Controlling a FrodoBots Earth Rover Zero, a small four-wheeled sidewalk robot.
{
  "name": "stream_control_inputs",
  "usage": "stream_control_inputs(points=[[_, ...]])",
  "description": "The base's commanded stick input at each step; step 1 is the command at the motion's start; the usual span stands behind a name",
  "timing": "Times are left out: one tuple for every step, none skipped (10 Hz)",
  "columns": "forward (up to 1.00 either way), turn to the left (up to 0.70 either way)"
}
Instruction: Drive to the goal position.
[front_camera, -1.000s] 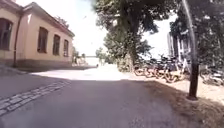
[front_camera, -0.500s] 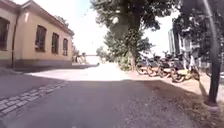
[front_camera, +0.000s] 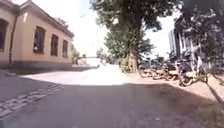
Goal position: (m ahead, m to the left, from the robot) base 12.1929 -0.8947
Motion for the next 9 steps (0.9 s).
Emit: stream_control_inputs(points=[[0.85, 0.01], [0.85, 0.01], [0.85, 0.01], [0.85, 0.01], [0.85, 0.01], [0.85, 0.01], [0.85, 0.01], [0.85, 0.01], [0.85, 0.01]])
